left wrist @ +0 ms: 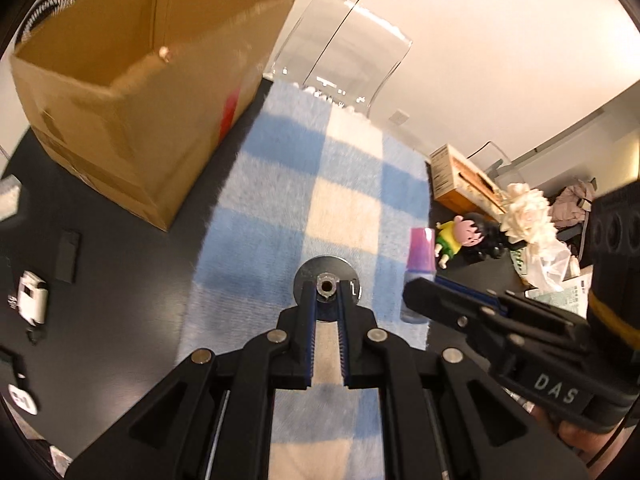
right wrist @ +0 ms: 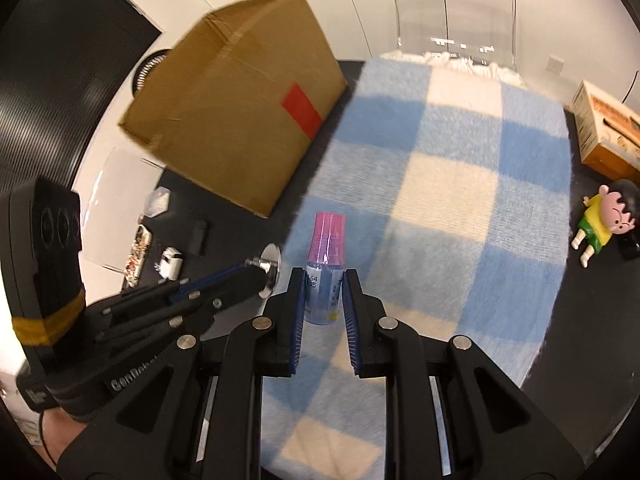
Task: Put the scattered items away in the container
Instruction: 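Carry the disc in the left gripper while the right carries the bottle over the box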
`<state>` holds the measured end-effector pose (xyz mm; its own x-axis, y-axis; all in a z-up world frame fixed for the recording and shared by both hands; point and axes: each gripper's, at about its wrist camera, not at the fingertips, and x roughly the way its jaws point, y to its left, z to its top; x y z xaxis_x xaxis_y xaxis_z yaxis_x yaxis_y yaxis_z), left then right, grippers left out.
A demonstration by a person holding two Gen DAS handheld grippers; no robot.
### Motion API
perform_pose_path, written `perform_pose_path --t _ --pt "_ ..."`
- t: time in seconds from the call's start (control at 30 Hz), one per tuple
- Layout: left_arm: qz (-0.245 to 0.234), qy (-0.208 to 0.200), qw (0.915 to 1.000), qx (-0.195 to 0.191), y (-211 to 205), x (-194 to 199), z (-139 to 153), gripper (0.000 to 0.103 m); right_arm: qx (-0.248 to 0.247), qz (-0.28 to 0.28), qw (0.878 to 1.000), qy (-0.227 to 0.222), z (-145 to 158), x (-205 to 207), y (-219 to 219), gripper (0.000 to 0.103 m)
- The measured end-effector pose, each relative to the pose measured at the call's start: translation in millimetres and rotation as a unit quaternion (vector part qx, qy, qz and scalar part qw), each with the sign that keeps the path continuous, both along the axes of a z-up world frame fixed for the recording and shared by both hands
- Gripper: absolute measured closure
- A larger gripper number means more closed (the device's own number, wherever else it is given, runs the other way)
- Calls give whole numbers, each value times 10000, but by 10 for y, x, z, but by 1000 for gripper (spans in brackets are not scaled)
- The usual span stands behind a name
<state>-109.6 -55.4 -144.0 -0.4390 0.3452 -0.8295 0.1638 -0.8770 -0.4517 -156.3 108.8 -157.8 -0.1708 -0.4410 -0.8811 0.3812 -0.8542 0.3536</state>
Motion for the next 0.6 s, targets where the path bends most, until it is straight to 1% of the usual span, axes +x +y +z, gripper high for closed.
perform_pose_path --t 0.1,0.2,0.33,0.43,0.6 --pt "-32 155 9998 -80 -112 108 238 93 -39 -11 9999 164 221 174 -68 84" --pt "-28 229 9997 -126 -201 175 397 93 -65 1 9995 312 433 343 -138 84" --pt "-74 331 9993 -166 -277 249 570 93 -94 -20 9989 451 628 449 -197 84" --pt "-117 365 9991 -161 -302 279 638 93 -109 -61 9985 534 725 485 -219 84" --pt "-233 364 9990 -128 -275 292 645 93 -147 -163 9980 587 800 512 -210 84"
